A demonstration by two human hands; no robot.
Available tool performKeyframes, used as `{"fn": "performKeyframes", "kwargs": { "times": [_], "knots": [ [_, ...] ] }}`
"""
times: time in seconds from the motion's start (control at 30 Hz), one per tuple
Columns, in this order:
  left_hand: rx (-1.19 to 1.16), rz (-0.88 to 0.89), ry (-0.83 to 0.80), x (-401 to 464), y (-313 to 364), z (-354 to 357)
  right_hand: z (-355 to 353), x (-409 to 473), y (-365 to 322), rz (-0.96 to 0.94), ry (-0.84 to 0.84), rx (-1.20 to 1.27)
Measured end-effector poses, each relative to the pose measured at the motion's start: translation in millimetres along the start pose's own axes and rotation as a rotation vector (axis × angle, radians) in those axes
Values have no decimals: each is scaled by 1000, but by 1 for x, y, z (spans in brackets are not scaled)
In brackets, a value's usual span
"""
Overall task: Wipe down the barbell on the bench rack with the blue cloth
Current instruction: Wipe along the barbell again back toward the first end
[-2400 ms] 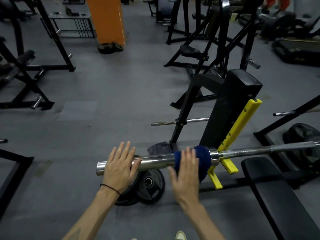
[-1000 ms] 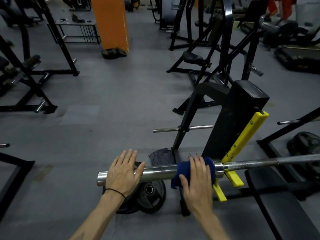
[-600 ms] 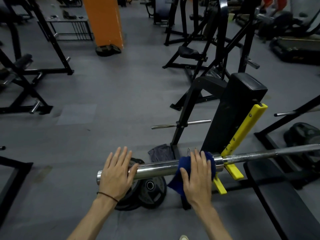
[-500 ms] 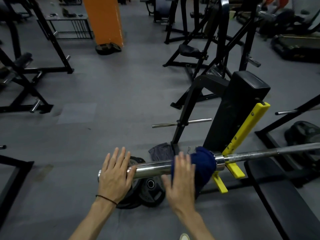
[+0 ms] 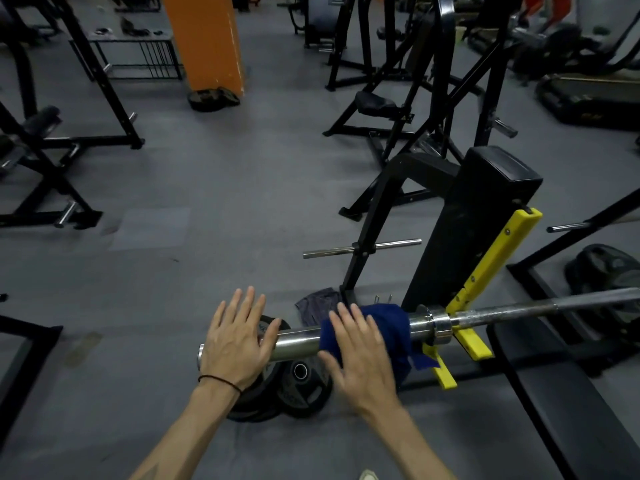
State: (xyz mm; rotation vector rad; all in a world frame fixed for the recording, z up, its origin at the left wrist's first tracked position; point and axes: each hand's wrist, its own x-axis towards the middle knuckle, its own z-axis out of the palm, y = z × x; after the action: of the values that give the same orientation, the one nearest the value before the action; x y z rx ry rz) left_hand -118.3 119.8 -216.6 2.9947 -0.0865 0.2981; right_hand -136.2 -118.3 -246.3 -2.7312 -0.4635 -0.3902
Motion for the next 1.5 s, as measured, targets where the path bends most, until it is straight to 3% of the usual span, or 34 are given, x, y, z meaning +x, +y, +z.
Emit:
{"fn": "performKeyframes", "kwargs": {
  "times": [0.13, 0.27, 0.37, 0.43, 0.53, 0.63, 0.73, 0.83, 0.93, 1.03, 1.13, 1.2, 1.23, 1.3, 1.4, 1.43, 1.5],
  "knots": [
    [18, 76, 60, -14, -8, 2, -19, 2, 51, 194, 38, -24],
    [23, 94, 150, -28, -19, 5, -5, -18, 15, 321, 146, 99],
    [32, 112, 171, -28, -22, 7, 9, -15, -21, 110, 40, 89],
    [23, 129, 167, -28, -23, 6, 2, -7, -2, -36, -10, -28],
    [26, 132, 180, -27, -28, 7, -15, -9, 42, 149, 107, -29],
    [7, 94, 200, -24, -23, 10, -5, -17, 11, 352, 194, 110],
    [-22, 72, 216, -19, -20, 11, 18, -16, -42, 144, 87, 132],
    [-17, 84, 218, -19, -22, 10, 7, -5, -15, 3, 48, 5],
    [10, 93, 205, -18, -24, 9, -6, -8, 20, 234, 171, 22],
    [-7, 83, 198, -20, -22, 10, 3, -8, -10, 393, 244, 154],
    [-14, 88, 182, -21, -23, 8, 11, -9, -42, 120, 101, 118],
    [-4, 116, 170, -25, -25, 6, 2, -7, -17, -34, 27, -8],
    [1, 129, 165, -26, -26, 6, -2, -7, 1, -25, 40, -51],
    [9, 146, 154, -30, -31, 6, -11, -10, 29, 169, 126, -43],
    [-5, 124, 158, -33, -40, 7, -2, -10, 5, 441, 244, 58],
    [-8, 116, 155, -33, -42, 7, 4, -5, -16, 450, 235, 106],
    [-12, 110, 147, -34, -44, 7, 12, -5, -50, 283, 150, 140]
  ]
}}
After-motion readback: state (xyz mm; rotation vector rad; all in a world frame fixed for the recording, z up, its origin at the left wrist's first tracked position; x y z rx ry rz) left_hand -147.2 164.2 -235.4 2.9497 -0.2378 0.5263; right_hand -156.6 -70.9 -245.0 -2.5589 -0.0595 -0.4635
